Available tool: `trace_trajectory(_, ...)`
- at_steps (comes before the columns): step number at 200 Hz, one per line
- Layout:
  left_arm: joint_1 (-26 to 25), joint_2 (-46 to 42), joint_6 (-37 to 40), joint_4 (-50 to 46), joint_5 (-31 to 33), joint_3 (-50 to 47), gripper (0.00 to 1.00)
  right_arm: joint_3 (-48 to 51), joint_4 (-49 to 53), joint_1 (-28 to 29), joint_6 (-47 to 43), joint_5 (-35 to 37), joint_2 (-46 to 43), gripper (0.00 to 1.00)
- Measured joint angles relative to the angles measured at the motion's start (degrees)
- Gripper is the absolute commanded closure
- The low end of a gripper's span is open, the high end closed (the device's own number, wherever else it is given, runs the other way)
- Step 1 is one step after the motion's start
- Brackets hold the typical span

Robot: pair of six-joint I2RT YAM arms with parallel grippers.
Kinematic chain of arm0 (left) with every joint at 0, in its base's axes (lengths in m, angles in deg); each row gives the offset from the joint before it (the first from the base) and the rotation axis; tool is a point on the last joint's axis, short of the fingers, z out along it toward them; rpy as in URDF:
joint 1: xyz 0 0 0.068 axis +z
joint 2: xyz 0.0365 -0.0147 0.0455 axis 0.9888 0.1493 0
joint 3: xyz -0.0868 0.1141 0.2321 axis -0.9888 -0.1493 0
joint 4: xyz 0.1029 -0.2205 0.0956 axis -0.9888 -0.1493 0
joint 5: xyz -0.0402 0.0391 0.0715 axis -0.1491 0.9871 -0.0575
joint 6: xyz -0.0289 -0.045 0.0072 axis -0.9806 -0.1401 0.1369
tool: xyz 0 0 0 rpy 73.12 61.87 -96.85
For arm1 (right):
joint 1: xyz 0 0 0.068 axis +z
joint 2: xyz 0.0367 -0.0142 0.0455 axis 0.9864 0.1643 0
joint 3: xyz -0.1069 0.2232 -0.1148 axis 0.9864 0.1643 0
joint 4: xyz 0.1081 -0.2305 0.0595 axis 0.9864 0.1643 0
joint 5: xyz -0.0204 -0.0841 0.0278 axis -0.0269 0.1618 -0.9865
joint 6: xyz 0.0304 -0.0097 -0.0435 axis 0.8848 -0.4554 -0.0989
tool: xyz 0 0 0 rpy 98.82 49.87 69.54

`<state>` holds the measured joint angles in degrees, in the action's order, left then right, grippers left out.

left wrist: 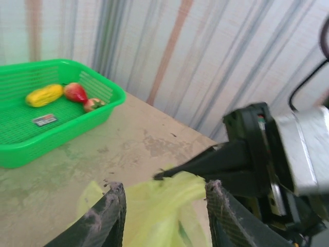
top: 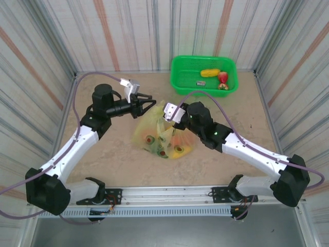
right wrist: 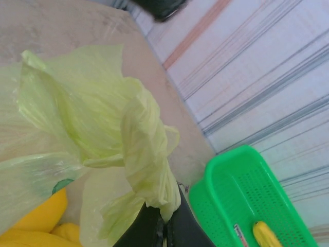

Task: Place the fake fruits into the plastic bag and tie a complex knot

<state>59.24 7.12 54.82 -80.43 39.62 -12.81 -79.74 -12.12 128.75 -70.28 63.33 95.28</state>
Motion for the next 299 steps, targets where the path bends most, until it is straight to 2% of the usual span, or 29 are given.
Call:
trace_trajectory(11, -0.4, -0.2, -0.8, -1.5, 3.0, 0.0, 0.78, 0.0, -0.1, 0.0, -0.2, -0.7, 0.1, 1.0)
trace_trajectory(25, -3.1, -1.1, -0.3, -5.4, 8.6, 0.3, 0.83, 0.0, 0.0, 0.0, -0.2, -1.7, 0.3, 1.0)
trace_trajectory(49, -9.0, -3.8, -0.5, -13.6, 13.4, 3.1, 0.82, 0.0, 0.4, 0.0, 0.0, -3.7, 0.4, 1.0)
trace_trajectory(77, -6.8, -10.1, -6.3, -20.8, 16.0, 4.3, 0.79, -0.8, 1.6, -0.1, 0.3, -5.8, 0.5, 1.0)
trace_trajectory(99, -3.3, -15.6, -12.9, -23.3, 14.8, 2.4, 0.68, -1.1, 2.2, -0.1, 0.3, -6.9, 0.5, 1.0)
trace_trajectory(122, -2.5, -18.0, -18.4, -24.2, 11.3, -1.1, 0.67, -1.7, 2.9, -0.1, 0.5, -7.8, 0.5, 1.0)
trace_trajectory(192, -2.6, -9.8, -27.5, -21.9, 1.4, -5.1, 0.49, -3.1, 4.8, -0.1, 1.6, -9.2, 0.5, 1.0)
trace_trajectory(212, -2.6, -9.7, -29.7, -19.6, 0.2, -6.3, 0.48, -3.3, 5.4, 0.1, 1.6, -9.2, 0.5, 1.0)
trace_trajectory(231, -2.6, -9.6, -31.5, -17.6, -0.3, -6.5, 0.55, -3.6, 5.6, 0.2, 1.6, -9.6, 0.5, 1.0)
trace_trajectory(244, -2.6, -9.7, -32.5, -15.1, -1.1, -7.2, 0.57, -3.7, 5.8, 0.2, 1.6, -9.7, 0.6, 1.0)
trace_trajectory(275, -2.6, -10.8, -34.3, -11.3, -1.5, -9.7, 0.49, -3.7, 5.9, 0.2, 1.6, -10.3, 0.7, 1.0)
trace_trajectory(299, -2.5, -10.8, -35.0, -9.8, -1.7, -9.9, 0.47, -3.7, 5.9, 0.6, 1.6, -10.5, 0.9, 1.0)
